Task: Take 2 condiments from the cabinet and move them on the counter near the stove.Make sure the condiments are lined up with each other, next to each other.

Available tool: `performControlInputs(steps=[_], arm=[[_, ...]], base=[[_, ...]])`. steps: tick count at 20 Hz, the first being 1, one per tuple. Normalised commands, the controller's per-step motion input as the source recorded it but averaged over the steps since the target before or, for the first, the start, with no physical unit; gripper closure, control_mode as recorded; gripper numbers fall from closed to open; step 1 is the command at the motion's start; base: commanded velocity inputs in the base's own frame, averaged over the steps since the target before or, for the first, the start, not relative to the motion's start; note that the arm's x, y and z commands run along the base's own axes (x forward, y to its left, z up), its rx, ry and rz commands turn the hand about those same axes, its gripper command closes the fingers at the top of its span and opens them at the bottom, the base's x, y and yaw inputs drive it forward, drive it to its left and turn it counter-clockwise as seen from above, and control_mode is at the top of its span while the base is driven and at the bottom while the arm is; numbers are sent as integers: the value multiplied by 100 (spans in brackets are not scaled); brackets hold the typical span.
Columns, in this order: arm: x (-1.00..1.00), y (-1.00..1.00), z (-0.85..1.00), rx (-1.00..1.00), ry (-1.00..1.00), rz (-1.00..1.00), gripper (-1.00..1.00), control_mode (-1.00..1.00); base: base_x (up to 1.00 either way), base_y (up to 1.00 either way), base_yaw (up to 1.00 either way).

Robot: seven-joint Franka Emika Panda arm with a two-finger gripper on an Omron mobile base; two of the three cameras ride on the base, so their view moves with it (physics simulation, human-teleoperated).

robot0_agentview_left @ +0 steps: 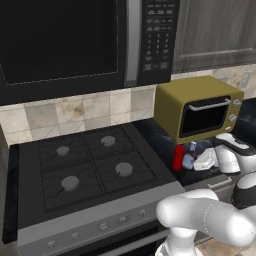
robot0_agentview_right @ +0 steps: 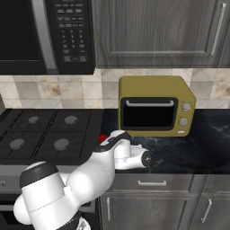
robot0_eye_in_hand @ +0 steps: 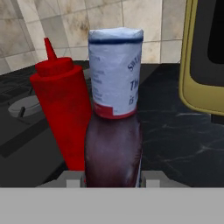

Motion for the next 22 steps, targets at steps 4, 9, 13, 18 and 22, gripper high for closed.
performControlInputs(steps=[4, 9, 13, 18, 22], arm=[[0, 0, 0, 0, 0, 0, 100, -100], [0, 0, 0, 0, 0, 0, 100, -100], [0, 0, 0, 0, -1, 0, 100, -100], [0, 1, 0, 0, -6, 0, 100, -100], [0, 6, 0, 0, -5, 0, 100, -100]], base=[[0, 0, 0], [0, 0, 0], [0, 0, 0], [0, 0, 0], [0, 0, 0]])
